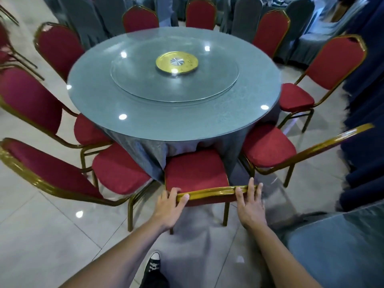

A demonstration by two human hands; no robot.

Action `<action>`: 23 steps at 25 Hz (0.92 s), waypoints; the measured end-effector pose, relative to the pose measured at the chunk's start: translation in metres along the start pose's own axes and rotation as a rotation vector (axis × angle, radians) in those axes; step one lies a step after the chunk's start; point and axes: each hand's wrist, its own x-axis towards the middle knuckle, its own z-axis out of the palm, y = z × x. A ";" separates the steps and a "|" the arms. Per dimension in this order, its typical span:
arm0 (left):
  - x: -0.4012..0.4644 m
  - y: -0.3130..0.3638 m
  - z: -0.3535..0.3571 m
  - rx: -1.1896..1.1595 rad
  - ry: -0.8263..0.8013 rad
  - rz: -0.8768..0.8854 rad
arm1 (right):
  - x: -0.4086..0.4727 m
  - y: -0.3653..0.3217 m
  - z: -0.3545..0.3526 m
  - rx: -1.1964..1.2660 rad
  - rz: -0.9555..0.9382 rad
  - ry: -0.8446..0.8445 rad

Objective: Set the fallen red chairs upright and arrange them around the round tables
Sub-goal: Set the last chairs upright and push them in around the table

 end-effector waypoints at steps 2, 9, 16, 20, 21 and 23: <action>0.007 0.008 0.009 -0.058 0.023 -0.035 | 0.015 0.003 -0.013 0.014 -0.012 -0.028; 0.033 0.021 0.019 -0.105 0.044 -0.067 | 0.052 0.005 -0.035 -0.013 -0.042 -0.116; 0.042 0.045 0.011 0.162 0.034 -0.025 | 0.053 0.027 -0.046 -0.050 -0.112 -0.052; 0.061 0.100 0.025 0.116 0.090 0.156 | 0.076 0.045 -0.076 -0.024 -0.193 0.057; 0.070 0.116 0.030 0.103 0.097 0.203 | 0.084 0.048 -0.086 -0.021 -0.207 0.075; 0.094 0.153 0.042 0.090 0.069 0.273 | 0.104 0.055 -0.111 -0.023 -0.222 0.115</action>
